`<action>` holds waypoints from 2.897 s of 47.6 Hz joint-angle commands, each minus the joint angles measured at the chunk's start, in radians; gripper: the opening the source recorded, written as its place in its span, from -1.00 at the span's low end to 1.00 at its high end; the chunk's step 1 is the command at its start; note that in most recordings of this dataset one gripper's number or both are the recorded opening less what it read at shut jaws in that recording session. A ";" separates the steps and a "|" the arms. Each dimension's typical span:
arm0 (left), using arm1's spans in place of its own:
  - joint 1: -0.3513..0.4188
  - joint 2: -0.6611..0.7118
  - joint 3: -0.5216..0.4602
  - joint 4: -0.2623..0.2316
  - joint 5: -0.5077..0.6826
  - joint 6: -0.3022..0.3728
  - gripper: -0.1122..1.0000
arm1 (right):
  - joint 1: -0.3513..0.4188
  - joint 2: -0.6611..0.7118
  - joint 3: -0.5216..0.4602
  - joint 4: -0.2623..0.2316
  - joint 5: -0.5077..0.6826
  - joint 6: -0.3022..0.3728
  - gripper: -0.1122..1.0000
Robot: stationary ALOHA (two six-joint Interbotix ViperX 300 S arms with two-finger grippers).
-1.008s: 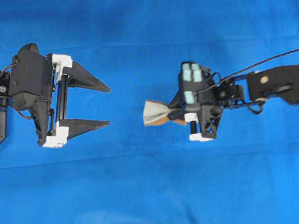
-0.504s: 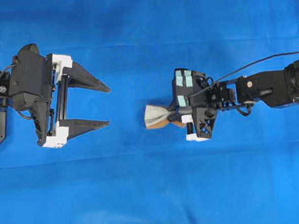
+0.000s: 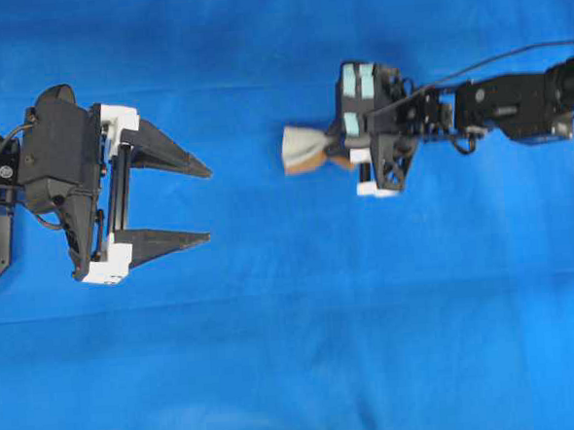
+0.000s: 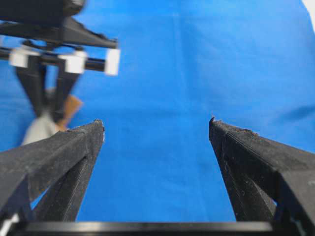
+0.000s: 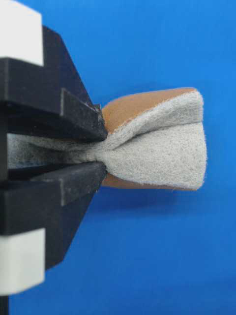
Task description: Hand over the sponge with the left arm and wipe it with the right arm.
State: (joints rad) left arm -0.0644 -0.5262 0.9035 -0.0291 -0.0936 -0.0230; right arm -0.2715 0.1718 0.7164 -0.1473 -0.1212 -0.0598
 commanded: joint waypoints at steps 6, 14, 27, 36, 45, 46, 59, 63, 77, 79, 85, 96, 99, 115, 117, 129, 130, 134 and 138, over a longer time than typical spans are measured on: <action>-0.002 -0.002 -0.011 0.002 -0.008 0.002 0.84 | -0.072 -0.032 -0.014 -0.015 -0.002 -0.020 -0.43; -0.002 -0.002 -0.009 0.002 -0.008 0.002 0.84 | -0.066 -0.032 -0.012 -0.017 -0.003 -0.015 -0.43; -0.002 -0.002 -0.008 0.003 -0.008 0.003 0.84 | 0.124 -0.034 0.011 0.035 0.017 0.028 -0.43; -0.002 -0.002 -0.008 0.003 -0.008 0.003 0.84 | 0.285 -0.034 0.025 0.071 0.020 0.100 -0.45; -0.002 -0.003 -0.009 0.003 -0.008 0.003 0.84 | 0.408 -0.035 0.009 0.071 0.020 0.173 -0.45; -0.002 -0.002 -0.008 0.003 -0.008 0.003 0.84 | 0.417 -0.035 0.008 0.071 0.020 0.179 -0.45; -0.002 -0.002 -0.009 0.003 -0.008 0.003 0.84 | 0.480 -0.038 -0.012 0.069 0.044 0.206 -0.45; -0.002 -0.002 -0.008 0.003 -0.008 0.003 0.84 | 0.448 -0.038 -0.011 0.066 0.057 0.195 -0.45; -0.002 -0.002 -0.008 0.003 -0.008 0.002 0.84 | 0.216 -0.064 0.018 -0.043 0.078 0.172 -0.45; -0.002 -0.002 -0.008 0.003 -0.008 0.002 0.84 | 0.179 -0.066 0.018 -0.058 0.075 0.166 -0.45; -0.002 -0.002 -0.008 0.003 -0.008 0.002 0.84 | 0.078 -0.067 0.011 -0.107 0.071 0.149 -0.45; -0.002 -0.002 -0.008 0.003 -0.008 0.002 0.84 | -0.025 -0.067 -0.003 -0.167 0.058 0.124 -0.46; -0.003 -0.002 -0.008 0.003 -0.008 0.002 0.84 | -0.034 -0.067 -0.005 -0.172 0.049 0.120 -0.46; -0.002 -0.002 -0.003 0.003 -0.008 0.003 0.84 | 0.025 -0.067 0.005 -0.163 0.037 0.144 -0.46; -0.002 -0.002 -0.002 0.003 -0.008 0.003 0.84 | 0.054 -0.067 0.008 -0.155 0.037 0.150 -0.46; -0.002 -0.002 -0.002 0.003 -0.008 0.003 0.84 | 0.262 -0.067 0.025 -0.101 0.038 0.227 -0.46; -0.003 -0.002 -0.002 0.003 -0.008 0.003 0.84 | 0.285 -0.067 0.026 -0.095 0.038 0.239 -0.46; -0.003 -0.002 -0.002 0.003 -0.009 0.003 0.84 | 0.342 -0.067 0.032 -0.084 0.040 0.270 -0.46; -0.002 -0.002 -0.002 0.003 -0.008 0.003 0.84 | 0.388 -0.067 0.031 -0.075 0.040 0.302 -0.46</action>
State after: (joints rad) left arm -0.0644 -0.5246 0.9112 -0.0276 -0.0936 -0.0215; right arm 0.0522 0.1289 0.7547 -0.2332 -0.0782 0.2209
